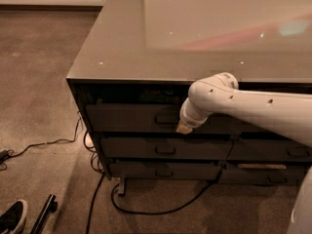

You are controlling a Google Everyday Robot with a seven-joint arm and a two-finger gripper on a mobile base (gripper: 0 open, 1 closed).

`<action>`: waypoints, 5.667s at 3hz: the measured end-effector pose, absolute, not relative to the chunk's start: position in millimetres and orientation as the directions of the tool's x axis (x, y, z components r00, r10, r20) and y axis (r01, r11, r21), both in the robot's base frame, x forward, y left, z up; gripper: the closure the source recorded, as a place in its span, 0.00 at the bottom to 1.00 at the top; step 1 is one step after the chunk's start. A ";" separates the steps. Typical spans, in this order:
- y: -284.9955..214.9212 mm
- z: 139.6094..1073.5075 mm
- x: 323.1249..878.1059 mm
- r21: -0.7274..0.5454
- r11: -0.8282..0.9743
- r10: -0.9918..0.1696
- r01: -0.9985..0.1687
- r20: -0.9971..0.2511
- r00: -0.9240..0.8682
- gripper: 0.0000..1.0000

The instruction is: Open top drawer

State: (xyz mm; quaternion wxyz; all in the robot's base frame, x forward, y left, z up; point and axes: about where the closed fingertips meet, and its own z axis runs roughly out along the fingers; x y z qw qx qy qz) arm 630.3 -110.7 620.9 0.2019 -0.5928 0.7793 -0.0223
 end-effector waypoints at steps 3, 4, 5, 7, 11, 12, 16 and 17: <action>-111.4 614.3 609.0 -0.263 0.262 -0.950 -0.929 -0.239 -0.201 0.00; -115.0 606.8 594.5 -0.256 0.257 -0.955 -0.932 -0.214 -0.204 0.19; -115.0 613.5 594.5 -0.256 0.257 -0.955 -0.932 -0.214 -0.204 0.42; -115.0 625.8 594.5 -0.256 0.257 -0.955 -0.932 -0.214 -0.204 0.87; -120.2 622.7 576.7 -0.253 0.260 -0.958 -0.932 -0.191 -0.216 0.58; -120.2 622.7 576.7 -0.253 0.260 -0.958 -0.932 -0.191 -0.216 0.35; -114.1 627.0 581.5 -0.272 0.231 -0.961 -0.934 -0.214 -0.175 0.00; -114.5 628.6 584.8 -0.267 0.234 -0.940 -0.935 -0.308 -0.148 0.00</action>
Offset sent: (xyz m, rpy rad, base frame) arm -0.0777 -0.0112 -0.0676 -0.1208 0.1529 0.0707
